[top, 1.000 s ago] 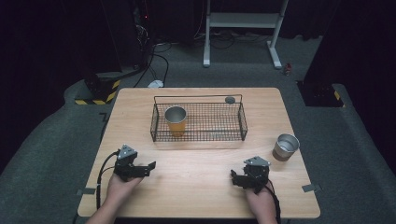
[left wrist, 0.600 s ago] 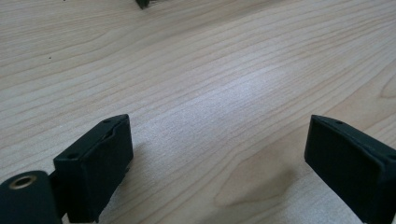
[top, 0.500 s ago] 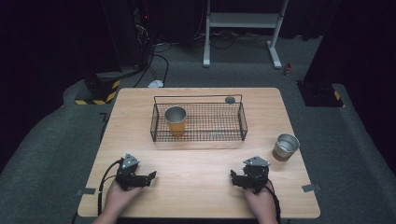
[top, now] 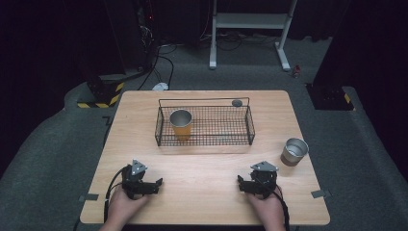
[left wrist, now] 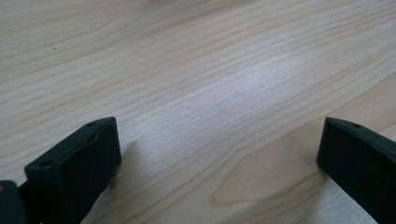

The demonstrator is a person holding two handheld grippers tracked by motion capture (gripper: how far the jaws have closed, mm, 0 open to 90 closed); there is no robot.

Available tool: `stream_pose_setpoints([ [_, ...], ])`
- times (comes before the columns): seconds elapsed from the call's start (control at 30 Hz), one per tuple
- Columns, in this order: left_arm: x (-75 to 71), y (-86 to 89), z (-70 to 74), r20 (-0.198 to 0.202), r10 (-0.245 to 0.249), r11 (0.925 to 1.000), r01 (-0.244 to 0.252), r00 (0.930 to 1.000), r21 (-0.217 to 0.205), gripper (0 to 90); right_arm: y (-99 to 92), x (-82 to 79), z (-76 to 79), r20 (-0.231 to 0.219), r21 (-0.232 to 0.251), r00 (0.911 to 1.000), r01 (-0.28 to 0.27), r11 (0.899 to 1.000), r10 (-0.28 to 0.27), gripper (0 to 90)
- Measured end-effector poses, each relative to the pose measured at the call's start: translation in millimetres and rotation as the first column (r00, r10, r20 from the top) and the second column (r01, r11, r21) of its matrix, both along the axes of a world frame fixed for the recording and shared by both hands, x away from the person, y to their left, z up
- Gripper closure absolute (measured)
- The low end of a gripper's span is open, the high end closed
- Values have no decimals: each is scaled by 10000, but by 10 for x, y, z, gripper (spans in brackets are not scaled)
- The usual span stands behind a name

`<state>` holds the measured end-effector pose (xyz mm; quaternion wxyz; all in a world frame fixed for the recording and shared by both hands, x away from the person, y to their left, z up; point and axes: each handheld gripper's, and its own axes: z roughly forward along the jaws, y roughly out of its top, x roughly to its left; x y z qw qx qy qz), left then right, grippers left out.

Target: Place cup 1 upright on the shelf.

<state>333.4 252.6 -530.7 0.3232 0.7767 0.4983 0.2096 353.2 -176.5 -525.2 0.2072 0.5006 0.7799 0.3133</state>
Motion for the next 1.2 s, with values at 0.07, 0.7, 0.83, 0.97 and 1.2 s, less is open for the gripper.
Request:
stream_pose_setpoints([
  [0.07,0,0,0,0,-2,10000,2,10000,-1,0,-3,4,5,22,-74,9999,-125,9999,125,106],
  [0.7,44,-87,1,-18,112,9999,-112,9999,-35,3,-128,24,127,762,471,9971,-22,9989,-14,113],
  [0.83,44,-87,1,-19,112,9999,-112,9999,-36,3,-172,19,117,812,514,9965,158,9986,-199,110],
  [0.97,44,-86,1,-24,107,9999,-107,9999,-35,3,-229,12,120,869,562,9956,315,9979,-363,111],
  [1.2,45,-86,1,-22,106,9999,-106,9999,-36,3,-316,-6,179,1141,656,9915,551,9963,-624,113],
])
